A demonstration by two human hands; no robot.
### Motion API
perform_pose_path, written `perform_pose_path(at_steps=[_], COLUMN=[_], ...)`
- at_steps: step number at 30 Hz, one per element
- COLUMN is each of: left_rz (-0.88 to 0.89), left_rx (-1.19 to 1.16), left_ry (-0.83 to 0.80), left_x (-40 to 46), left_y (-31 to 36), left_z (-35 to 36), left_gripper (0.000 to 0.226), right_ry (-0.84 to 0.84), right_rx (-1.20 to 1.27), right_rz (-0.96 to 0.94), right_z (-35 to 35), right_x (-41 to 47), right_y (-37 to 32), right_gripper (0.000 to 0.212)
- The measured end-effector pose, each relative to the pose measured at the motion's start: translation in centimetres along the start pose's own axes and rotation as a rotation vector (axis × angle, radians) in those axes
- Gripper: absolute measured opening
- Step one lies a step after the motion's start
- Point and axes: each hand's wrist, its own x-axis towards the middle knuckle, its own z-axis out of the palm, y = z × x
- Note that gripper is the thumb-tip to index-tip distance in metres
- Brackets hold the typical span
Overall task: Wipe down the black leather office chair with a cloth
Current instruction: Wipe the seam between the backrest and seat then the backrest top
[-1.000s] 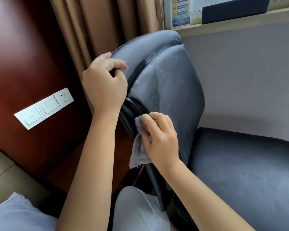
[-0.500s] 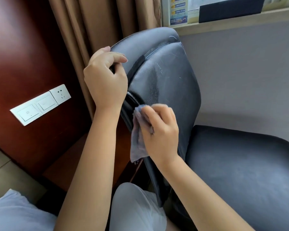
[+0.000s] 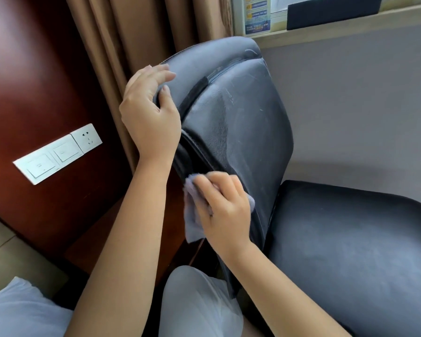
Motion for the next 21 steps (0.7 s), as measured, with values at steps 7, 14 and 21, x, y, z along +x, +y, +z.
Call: perform_pose_path(at_steps=[7, 14, 21], left_rz=[-0.008, 0.003, 0.052], left_rx=[0.003, -0.026, 0.061], left_ry=[-0.026, 0.001, -0.021], left_x=[0.0, -0.4, -1.5], left_y=[-0.7, -0.4, -0.5], left_z=[-0.1, 0.0, -0.3], left_gripper=[0.024, 0.02, 0.017], right_ry=[-0.207, 0.023, 0.051], right_rx=[-0.104, 0.049, -0.027], right_rz=[-0.106, -0.086, 0.016], right_z=[1.8, 0.7, 0.8], right_x=[-4.3, -1.7, 1.2], right_y=[2.2, 1.7, 3.1], right_gripper=[0.015, 0.007, 0.016])
